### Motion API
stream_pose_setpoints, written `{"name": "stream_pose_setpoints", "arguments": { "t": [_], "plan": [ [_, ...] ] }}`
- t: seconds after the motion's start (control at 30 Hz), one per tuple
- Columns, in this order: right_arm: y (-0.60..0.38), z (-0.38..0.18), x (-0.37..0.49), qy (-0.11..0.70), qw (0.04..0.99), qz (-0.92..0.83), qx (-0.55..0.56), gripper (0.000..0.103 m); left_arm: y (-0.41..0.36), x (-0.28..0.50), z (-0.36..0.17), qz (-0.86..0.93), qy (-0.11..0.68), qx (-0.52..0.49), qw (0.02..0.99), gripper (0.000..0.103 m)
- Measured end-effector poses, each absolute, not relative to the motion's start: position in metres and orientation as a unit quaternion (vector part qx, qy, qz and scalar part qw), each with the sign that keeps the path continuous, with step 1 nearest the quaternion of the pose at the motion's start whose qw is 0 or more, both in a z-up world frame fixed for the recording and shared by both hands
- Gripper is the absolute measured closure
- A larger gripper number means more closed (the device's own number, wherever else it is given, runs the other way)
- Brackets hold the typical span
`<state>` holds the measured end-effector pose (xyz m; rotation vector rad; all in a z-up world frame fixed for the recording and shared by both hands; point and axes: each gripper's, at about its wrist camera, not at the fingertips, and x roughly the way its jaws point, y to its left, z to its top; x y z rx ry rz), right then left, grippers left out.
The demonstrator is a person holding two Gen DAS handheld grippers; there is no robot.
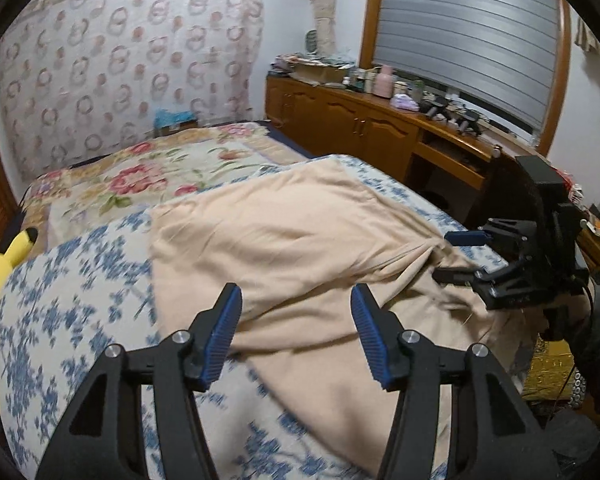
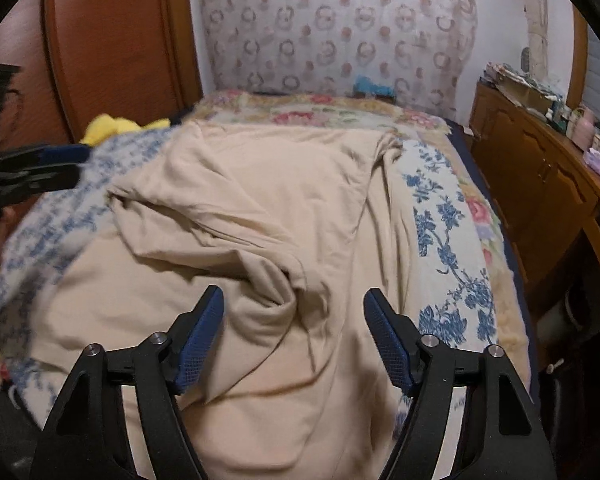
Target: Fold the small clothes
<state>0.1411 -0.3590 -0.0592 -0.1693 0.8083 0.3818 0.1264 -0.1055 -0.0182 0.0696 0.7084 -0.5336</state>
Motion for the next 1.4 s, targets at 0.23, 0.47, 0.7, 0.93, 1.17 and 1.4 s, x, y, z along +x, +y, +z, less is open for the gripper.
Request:
{"name": "stream_pose_setpoints", "arguments": {
  "t": [0.23,0.47,0.7,0.93,1.17,1.4],
  "plan": [
    [-0.347,-0.058,0.137,0.392,0.888,0.223,-0.089,0.094,-0.077,0.121,-0.029,-0.231,0.347,0.01,0.909,0.047],
    [-0.358,-0.01,0.105,0.339,0.906,0.249,-0.047,0.096,-0.062,0.115,-0.024,-0.212,0.332,0.003,0.919,0.047],
    [-0.37,-0.005,0.085,0.346,0.909,0.223,-0.062,0.096,-0.055,0.111,-0.019,-0.202,0.321,0.0,0.925,0.047],
    [-0.385,-0.036,0.089,0.381,0.903,0.189,-0.057,0.09,-0.055,0.11,-0.021,-0.197,0.32,0.005,0.927,0.047],
    [-0.393,-0.033,0.085,0.38,0.907,0.17,-0.062,0.056,-0.055,0.11,-0.021,-0.195,0.317,0.003,0.928,0.047],
    [-0.376,-0.012,0.095,0.357,0.911,0.191,-0.079,0.051,-0.048,0.111,-0.023,-0.184,0.316,0.005,0.931,0.047]
  ]
}}
